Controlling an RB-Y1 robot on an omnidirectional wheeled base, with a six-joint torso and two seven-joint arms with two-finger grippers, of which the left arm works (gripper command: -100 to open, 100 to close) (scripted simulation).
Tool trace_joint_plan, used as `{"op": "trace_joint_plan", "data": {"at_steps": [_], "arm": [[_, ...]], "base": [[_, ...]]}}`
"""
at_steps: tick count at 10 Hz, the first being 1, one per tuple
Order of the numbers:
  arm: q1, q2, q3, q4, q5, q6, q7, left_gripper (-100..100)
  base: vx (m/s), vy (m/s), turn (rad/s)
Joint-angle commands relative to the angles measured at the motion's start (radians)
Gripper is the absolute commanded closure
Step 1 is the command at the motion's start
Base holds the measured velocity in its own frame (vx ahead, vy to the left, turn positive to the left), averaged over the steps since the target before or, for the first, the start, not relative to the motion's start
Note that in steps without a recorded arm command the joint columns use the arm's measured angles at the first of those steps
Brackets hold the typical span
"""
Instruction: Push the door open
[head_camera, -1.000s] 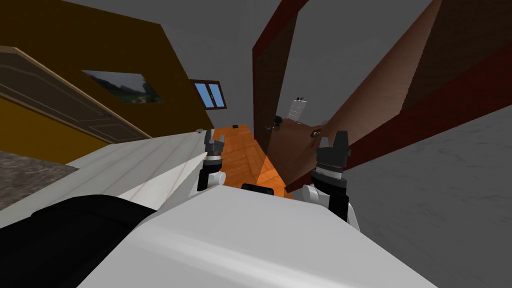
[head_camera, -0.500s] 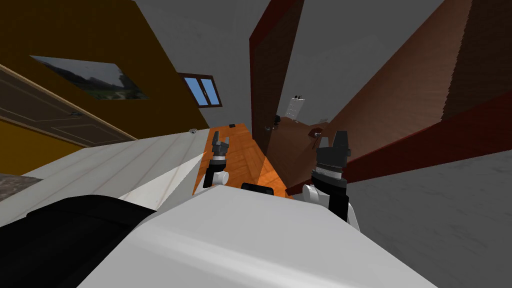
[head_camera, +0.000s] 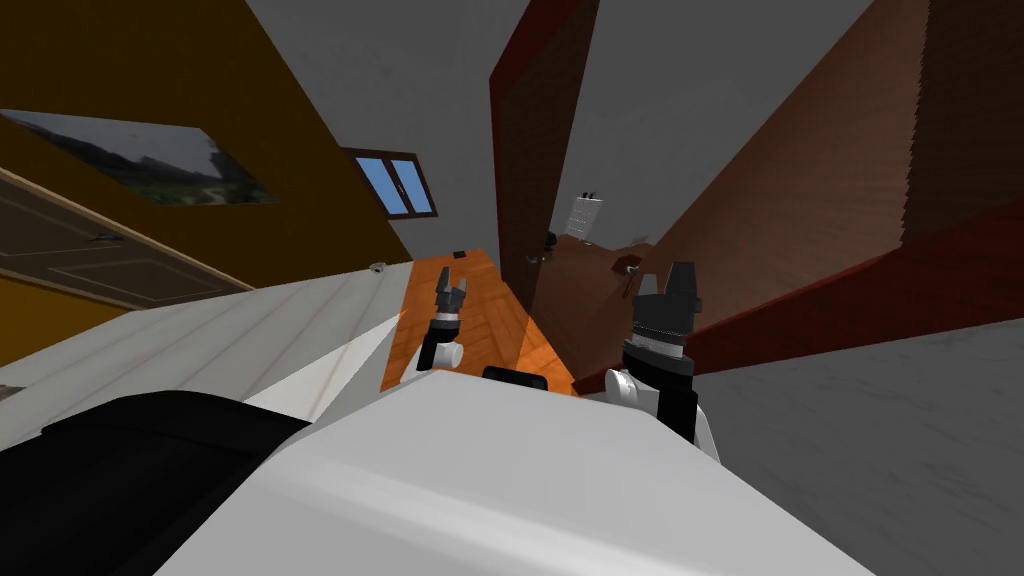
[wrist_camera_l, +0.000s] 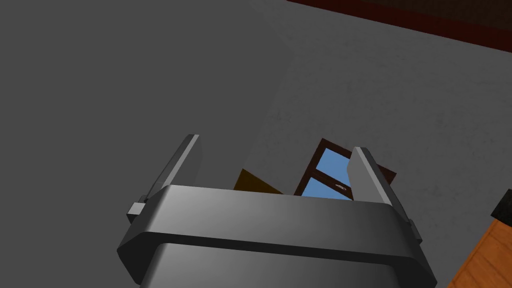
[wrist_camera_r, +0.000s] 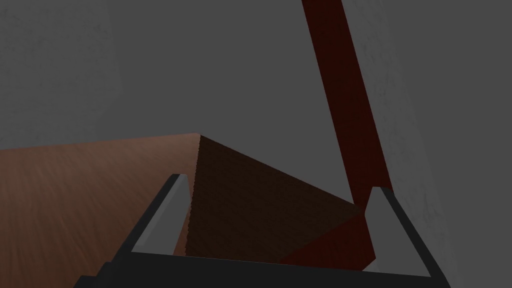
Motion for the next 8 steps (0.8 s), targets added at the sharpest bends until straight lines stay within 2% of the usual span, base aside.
{"op": "trace_joint_plan", "data": {"at_steps": [1, 8], "arm": [[-0.015, 0.004, -0.021, 0.043, 0.003, -0.011, -0.008, -100], [-0.072, 0.02, -0.074, 0.183, 0.016, -0.041, -0.025, -100]], "base": [[0.124, 0.065, -0.097], [0.115, 0.061, -0.084]]}}
